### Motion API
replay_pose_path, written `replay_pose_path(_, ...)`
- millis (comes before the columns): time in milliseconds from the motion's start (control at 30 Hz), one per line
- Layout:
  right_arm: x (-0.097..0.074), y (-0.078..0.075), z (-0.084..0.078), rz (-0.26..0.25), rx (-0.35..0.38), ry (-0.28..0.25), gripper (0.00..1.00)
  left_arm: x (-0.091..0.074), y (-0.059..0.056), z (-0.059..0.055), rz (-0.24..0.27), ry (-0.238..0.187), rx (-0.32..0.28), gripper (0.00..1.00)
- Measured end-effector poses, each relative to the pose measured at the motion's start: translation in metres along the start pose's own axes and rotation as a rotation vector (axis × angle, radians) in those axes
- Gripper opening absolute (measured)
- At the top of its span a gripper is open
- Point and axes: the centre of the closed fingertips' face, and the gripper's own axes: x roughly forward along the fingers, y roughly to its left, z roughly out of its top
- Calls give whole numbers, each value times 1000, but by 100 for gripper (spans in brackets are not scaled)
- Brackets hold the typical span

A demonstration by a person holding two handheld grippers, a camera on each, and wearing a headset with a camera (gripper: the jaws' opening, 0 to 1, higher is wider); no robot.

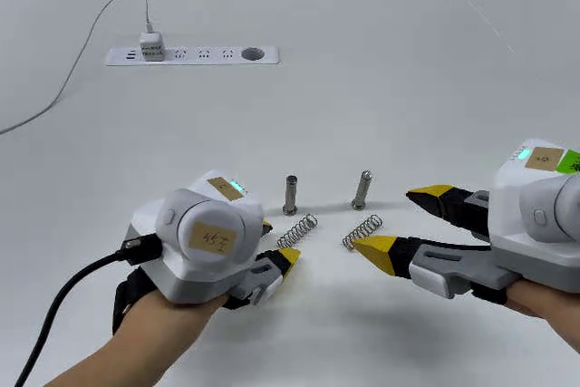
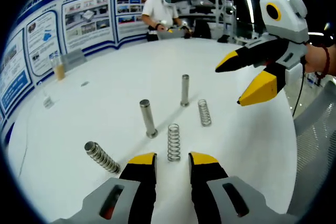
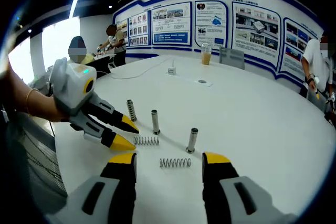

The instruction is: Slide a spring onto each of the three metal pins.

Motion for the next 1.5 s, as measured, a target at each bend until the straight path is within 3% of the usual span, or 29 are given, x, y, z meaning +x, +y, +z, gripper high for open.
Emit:
replay_pose_path(367,2,8,-3,5,0,12,51,6,-3,1,-19,1,17,16)
replay_pose_path(700,3,5,-2,-3,1,26,50,7,-4,2,-13,10,44,11)
replay_pose_path(1167,1,9,20,37,82,-30,49,-16,-13,14,-3,-86,77,10)
replay_pose_path(1300,1,15,31,75,143,-68,48,-28,-13,18,16,-133,97,10)
replay_pose_path(1500,3,24,40,133,165,-86,44,-44,-14,19,15,-162,116,10)
